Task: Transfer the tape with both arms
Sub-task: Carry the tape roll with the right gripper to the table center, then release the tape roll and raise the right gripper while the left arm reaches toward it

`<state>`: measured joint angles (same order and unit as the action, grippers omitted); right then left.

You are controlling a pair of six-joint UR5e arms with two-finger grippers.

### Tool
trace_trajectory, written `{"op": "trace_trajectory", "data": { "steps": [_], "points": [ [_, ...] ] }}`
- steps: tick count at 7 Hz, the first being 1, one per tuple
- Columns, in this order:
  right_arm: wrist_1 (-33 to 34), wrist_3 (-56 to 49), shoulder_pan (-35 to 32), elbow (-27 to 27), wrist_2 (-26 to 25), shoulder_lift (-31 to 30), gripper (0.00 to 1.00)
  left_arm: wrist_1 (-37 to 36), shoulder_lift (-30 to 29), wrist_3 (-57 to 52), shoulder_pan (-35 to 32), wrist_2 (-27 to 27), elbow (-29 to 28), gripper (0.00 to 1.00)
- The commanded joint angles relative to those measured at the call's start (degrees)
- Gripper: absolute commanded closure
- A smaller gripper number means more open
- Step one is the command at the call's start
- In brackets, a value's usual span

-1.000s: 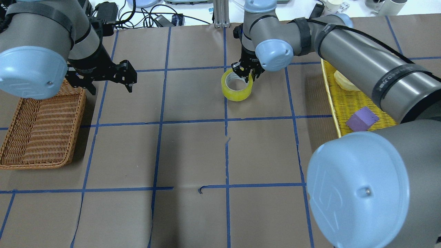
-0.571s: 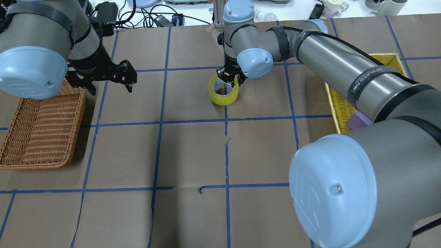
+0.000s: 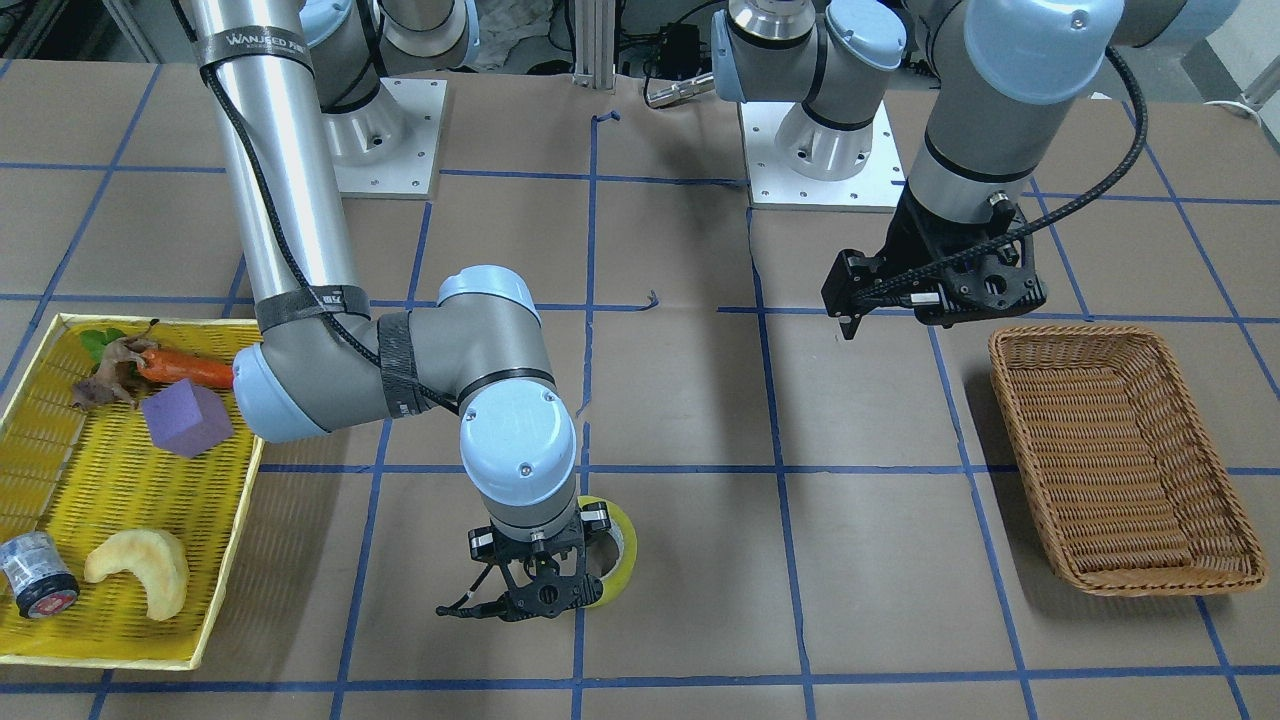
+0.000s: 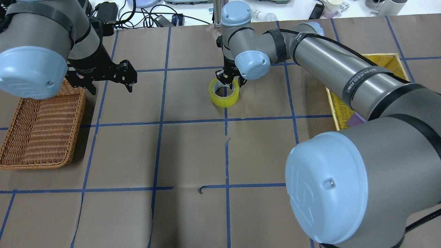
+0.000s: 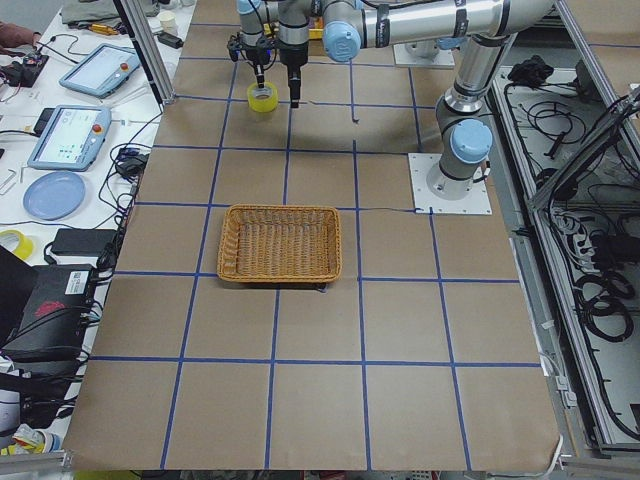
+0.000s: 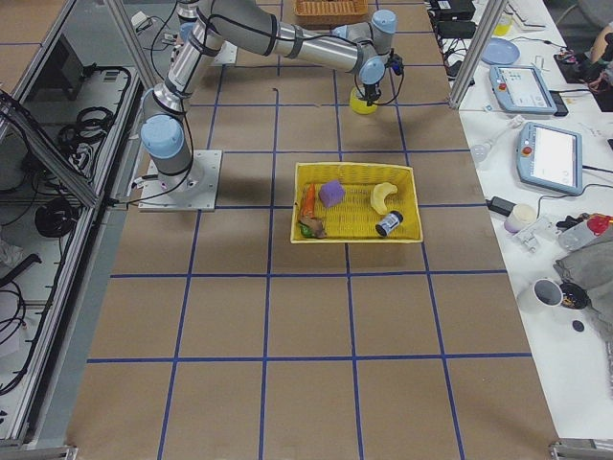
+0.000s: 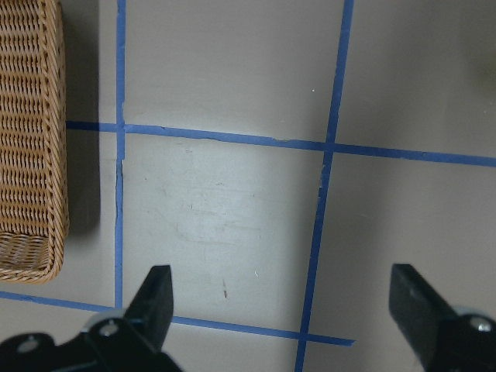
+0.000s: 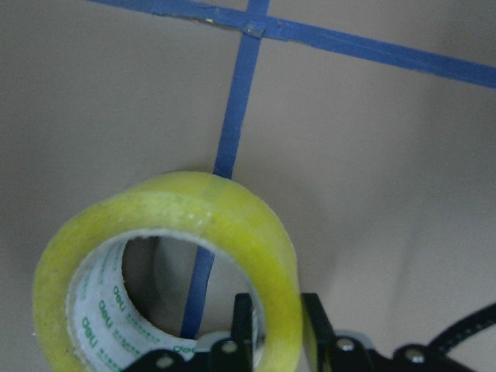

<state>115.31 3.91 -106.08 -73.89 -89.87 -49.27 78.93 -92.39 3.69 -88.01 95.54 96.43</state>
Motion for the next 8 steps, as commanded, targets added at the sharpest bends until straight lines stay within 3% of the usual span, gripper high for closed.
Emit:
{"op": "trace_trajectory", "data": {
  "steps": [1, 3, 5, 6, 8],
  "points": [
    [-0.35, 0.13, 0.08, 2.67, 0.04, 0.31, 0.0, -0.09, -0.07, 0.0, -0.05, 0.0, -0.01, 0.0],
    [-4.62, 0.21, 0.52, 6.81, -0.31, -2.65, 0.0, -0.18, 0.1, 0.09, -0.05, 0.0, -0.36, 0.0],
    [-13.05, 0.04, 3.23, 6.3, -2.07, -10.8, 0.0, -1.23, -1.38, 0.96, -0.05, -3.06, -0.89, 0.0],
    [-18.75, 0.04, 6.29, 5.08, -2.15, -15.72, 0.0, -9.15, -3.83, 1.14, -0.14, -8.21, -0.63, 0.0],
    [-19.87, 0.21, 11.23, -6.64, -1.36, -28.1, 0.0, -21.21, -11.37, 5.08, -0.32, -17.25, -0.71, 0.0]
  ]
}}
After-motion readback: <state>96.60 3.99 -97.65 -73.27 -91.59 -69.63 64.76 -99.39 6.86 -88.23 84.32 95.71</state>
